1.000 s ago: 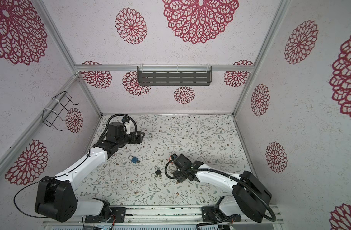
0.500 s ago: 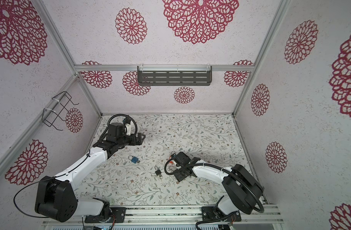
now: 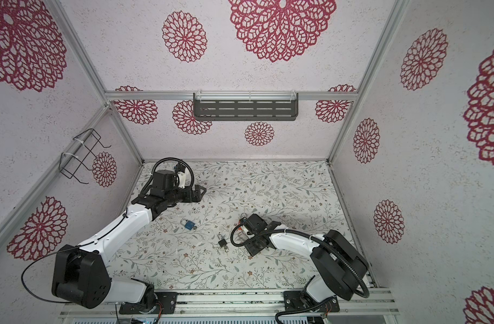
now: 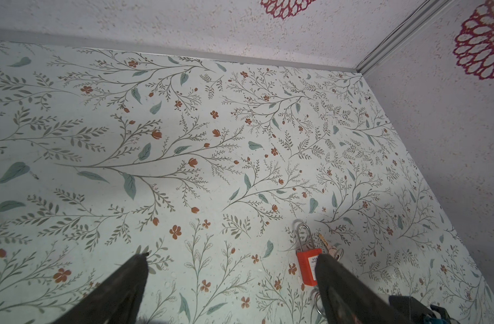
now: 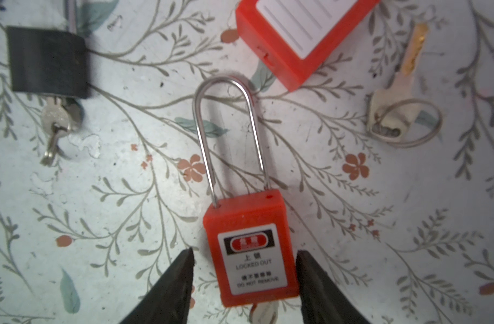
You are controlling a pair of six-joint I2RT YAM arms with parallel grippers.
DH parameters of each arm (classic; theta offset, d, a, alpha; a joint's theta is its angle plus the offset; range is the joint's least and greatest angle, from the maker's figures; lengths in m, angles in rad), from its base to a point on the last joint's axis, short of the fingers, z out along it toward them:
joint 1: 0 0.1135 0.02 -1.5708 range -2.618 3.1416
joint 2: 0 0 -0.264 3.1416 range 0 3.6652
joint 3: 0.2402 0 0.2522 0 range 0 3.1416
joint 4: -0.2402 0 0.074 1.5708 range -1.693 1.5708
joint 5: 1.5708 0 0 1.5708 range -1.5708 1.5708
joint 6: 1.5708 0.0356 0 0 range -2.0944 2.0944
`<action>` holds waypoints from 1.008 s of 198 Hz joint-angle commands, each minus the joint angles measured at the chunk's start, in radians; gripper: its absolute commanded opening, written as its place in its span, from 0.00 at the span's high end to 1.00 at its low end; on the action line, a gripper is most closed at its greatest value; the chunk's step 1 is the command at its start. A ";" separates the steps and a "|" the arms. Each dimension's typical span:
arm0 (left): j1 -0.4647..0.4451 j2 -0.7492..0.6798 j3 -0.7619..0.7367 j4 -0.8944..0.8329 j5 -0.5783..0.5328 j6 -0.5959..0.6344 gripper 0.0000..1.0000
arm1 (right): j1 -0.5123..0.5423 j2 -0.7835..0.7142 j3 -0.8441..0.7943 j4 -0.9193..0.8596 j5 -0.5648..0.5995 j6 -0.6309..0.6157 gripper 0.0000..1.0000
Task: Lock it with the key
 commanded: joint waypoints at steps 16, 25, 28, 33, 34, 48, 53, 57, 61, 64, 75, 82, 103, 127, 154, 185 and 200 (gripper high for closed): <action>0.004 0.018 0.026 -0.009 0.025 -0.003 0.02 | -0.010 0.011 0.028 -0.022 -0.011 -0.012 0.44; 0.004 0.020 0.030 -0.015 0.018 -0.005 0.03 | -0.011 0.014 0.032 -0.025 -0.012 -0.015 0.46; 0.005 0.021 0.033 -0.017 0.015 -0.006 0.03 | -0.012 0.015 0.034 -0.027 -0.012 -0.015 0.46; 0.005 0.024 0.035 -0.023 0.015 -0.003 0.02 | -0.011 0.017 0.036 -0.028 -0.012 -0.016 0.48; 0.004 0.024 0.036 -0.024 0.015 -0.003 0.02 | -0.011 0.018 0.036 -0.029 -0.013 -0.016 0.48; 0.004 0.029 0.042 -0.036 0.023 -0.003 0.02 | -0.011 0.026 0.044 -0.038 -0.014 -0.019 0.51; 0.004 0.031 0.043 -0.037 0.024 -0.003 0.02 | -0.010 0.029 0.049 -0.042 -0.014 -0.019 0.52; 0.005 0.030 0.043 -0.038 0.024 -0.003 0.02 | -0.011 0.031 0.052 -0.046 -0.014 -0.019 0.52; 0.005 0.031 0.046 -0.039 0.024 -0.003 0.02 | -0.011 0.035 0.054 -0.049 -0.015 -0.020 0.52; 0.004 0.032 0.044 -0.040 0.025 -0.003 0.02 | -0.011 0.037 0.055 -0.051 -0.015 -0.021 0.52; 0.004 0.031 0.043 -0.042 0.026 -0.002 0.02 | -0.012 0.044 0.063 -0.058 -0.015 -0.023 0.53; 0.004 0.031 0.042 -0.042 0.026 -0.002 0.02 | -0.012 0.050 0.069 -0.063 -0.017 -0.026 0.53; 0.004 0.030 0.043 -0.047 0.025 0.000 0.02 | -0.011 0.063 0.081 -0.074 -0.011 -0.026 0.53; 0.004 0.027 0.041 -0.048 0.027 0.000 0.01 | -0.011 0.073 0.088 -0.083 -0.009 -0.026 0.58; 0.005 0.021 0.044 -0.050 0.025 0.005 0.02 | -0.008 0.074 0.105 -0.104 -0.017 -0.029 0.69; 0.005 0.018 0.078 -0.093 0.053 0.025 0.02 | 0.012 0.018 0.124 -0.123 -0.062 -0.065 0.75; 0.004 0.020 0.115 -0.139 0.068 0.055 0.04 | 0.018 -0.027 0.133 -0.133 -0.066 -0.082 0.76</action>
